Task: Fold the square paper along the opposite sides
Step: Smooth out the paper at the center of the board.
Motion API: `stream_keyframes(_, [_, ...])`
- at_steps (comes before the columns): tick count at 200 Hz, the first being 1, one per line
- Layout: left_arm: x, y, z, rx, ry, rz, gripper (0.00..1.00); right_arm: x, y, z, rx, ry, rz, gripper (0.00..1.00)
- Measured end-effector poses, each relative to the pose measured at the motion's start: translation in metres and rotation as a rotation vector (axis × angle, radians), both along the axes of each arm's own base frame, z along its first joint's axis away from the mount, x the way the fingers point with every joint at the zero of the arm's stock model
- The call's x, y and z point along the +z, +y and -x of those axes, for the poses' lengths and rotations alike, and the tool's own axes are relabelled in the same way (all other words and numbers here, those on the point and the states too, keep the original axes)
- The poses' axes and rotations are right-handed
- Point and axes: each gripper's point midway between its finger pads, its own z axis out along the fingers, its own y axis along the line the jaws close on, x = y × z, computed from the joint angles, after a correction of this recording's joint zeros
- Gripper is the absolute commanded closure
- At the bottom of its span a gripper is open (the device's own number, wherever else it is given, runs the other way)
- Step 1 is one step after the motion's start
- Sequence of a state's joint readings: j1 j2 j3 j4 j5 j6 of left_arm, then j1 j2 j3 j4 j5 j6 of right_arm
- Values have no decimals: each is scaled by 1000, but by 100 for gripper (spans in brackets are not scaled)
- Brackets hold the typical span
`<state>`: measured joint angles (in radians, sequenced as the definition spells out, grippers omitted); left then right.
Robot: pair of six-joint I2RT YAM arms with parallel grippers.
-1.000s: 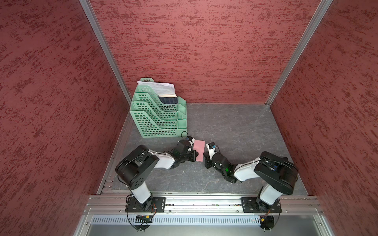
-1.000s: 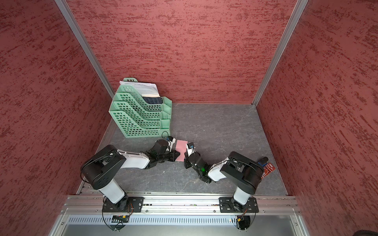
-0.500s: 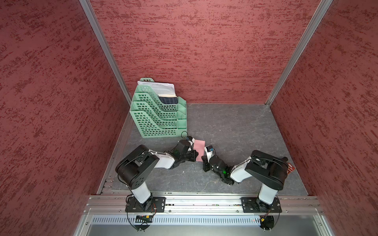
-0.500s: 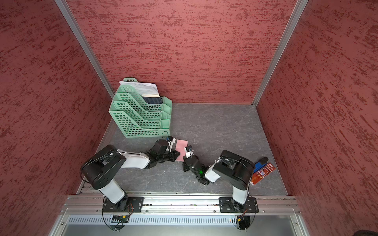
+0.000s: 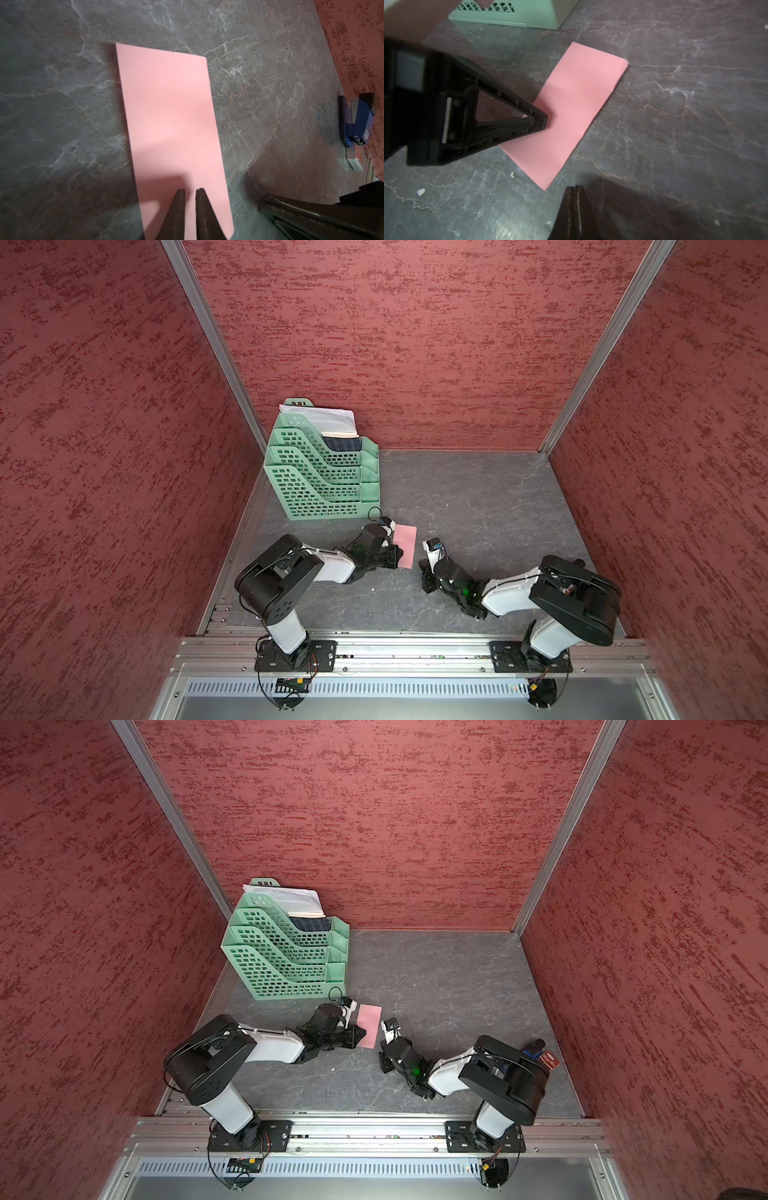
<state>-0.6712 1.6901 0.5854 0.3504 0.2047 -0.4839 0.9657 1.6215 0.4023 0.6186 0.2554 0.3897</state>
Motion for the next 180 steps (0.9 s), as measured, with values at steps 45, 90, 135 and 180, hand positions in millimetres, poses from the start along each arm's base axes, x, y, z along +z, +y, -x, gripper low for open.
stream_keyframes(45, [0,0,0,0,0,0,84,-9,27,-5,60,14,-1,100])
stream_keyframes(90, [0,0,0,0,0,0,84,-12,30,-7,60,17,2,100])
stream_keyframes(135, [0,0,0,0,2,2,84,-13,27,-5,35,40,-21,100])
stream_keyframes(180, [0,0,0,0,3,3,84,-14,11,3,-11,70,-15,100])
